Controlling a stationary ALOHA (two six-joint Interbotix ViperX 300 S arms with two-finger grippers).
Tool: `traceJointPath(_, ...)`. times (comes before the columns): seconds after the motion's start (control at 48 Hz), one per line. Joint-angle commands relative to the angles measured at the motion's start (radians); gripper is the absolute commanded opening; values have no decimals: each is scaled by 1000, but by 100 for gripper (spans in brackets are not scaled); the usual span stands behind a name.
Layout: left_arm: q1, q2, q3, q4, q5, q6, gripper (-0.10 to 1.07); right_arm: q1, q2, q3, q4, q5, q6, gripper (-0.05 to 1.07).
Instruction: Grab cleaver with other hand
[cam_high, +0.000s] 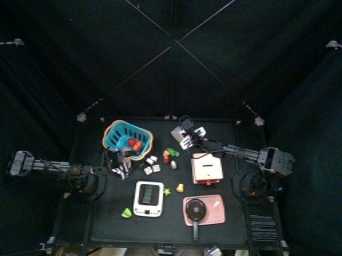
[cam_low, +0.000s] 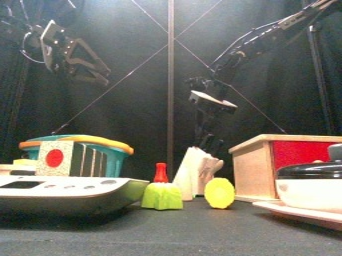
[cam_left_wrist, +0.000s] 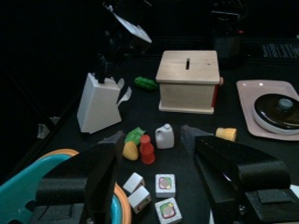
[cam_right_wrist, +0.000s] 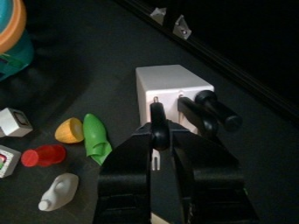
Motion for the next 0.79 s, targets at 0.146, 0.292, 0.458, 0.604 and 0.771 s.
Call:
traceJointPath(0.146,2,0,-12,-2,5,-2,90,49,-81,-8,-6,40,2,40)
traceJointPath(0.292,0,0,-11,0,5,0,90,101,-112,-3,-6,80,2,40)
traceJointPath(0.458,0,0,-8,-2,3,0,90,172,-161,-2,-8,124,5,40)
traceJointPath(0.604,0,0,-6,-2,5,3,90,227,-210,2,-11,130,5,40)
traceJointPath(0.771,0,0,-8,-2,5,3,90,253,-262,29,-18,130,5,40)
